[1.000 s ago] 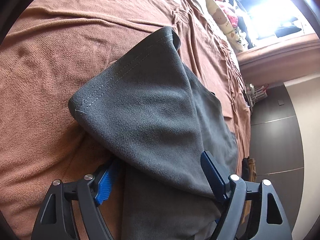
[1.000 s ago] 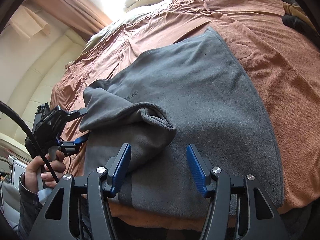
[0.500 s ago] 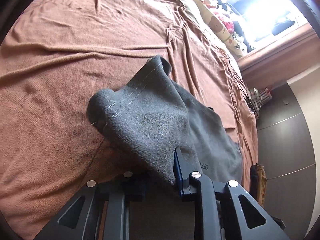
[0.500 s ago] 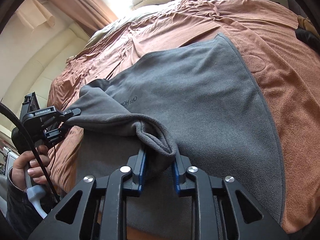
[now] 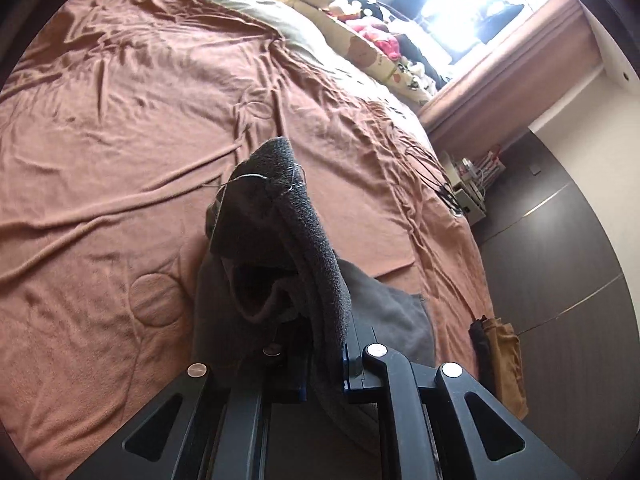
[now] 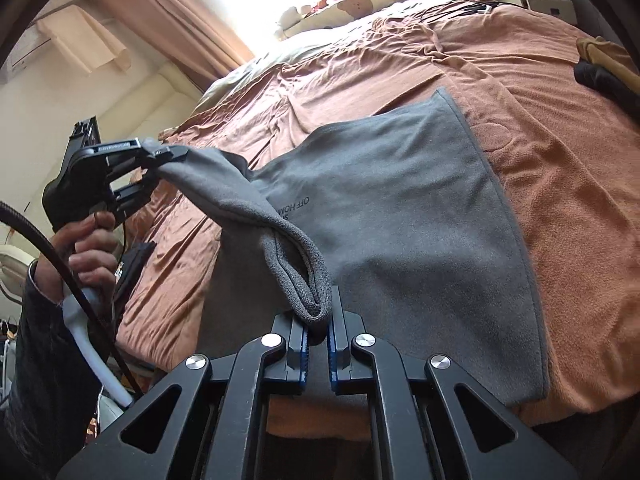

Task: Fold small clothes
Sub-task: 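Lift the grasped sleeve edge with both tools and fold it over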

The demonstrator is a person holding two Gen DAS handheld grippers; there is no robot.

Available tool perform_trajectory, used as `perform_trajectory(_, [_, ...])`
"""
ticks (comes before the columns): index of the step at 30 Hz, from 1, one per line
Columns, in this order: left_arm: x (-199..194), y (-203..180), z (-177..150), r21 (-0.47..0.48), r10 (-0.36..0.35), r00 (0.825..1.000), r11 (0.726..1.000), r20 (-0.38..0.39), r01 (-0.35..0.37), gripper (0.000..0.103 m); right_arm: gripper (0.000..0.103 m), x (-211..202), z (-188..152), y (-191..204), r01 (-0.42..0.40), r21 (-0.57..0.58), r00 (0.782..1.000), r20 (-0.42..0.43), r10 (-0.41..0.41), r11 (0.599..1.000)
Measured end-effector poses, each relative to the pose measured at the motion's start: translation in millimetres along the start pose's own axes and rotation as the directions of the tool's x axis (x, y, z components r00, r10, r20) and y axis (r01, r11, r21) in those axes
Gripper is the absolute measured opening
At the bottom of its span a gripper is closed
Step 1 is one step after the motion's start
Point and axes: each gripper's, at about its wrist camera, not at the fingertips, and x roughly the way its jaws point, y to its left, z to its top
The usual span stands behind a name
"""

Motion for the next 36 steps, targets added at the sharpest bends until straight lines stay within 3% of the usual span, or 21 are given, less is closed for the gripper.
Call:
perform_trajectory(7, [29,-51,4,0.122,-0.032,0.998,0.992,-0.06,0.039,0.011,0.004,-24,-12,-8,0.025,0.027,0.999,0.02,-0.025,0.999])
perform_trajectory(15, [80,-101,-16,0.243,-0.028,0.986,0.968,-0.165,0.068,0.011,0.004,-48,-29,-35,0.06,0.102,0.998,0.02,-0.063,0.993])
perform_trajectory(25, [129,-138,-40,0.313,-0.011,0.968,0.945,-0.25,0.092,0.011,0.004,-59,-45,-55,0.071,0.143,0.997,0.007,-0.073,0.987])
perform_trajectory(36, [168,-156,-45,0.327,0.008,0.954,0.94,-0.298,0.094,0.01,0.004,-58,-46,-67,0.1,0.181,0.995,0.001,-0.102,0.978])
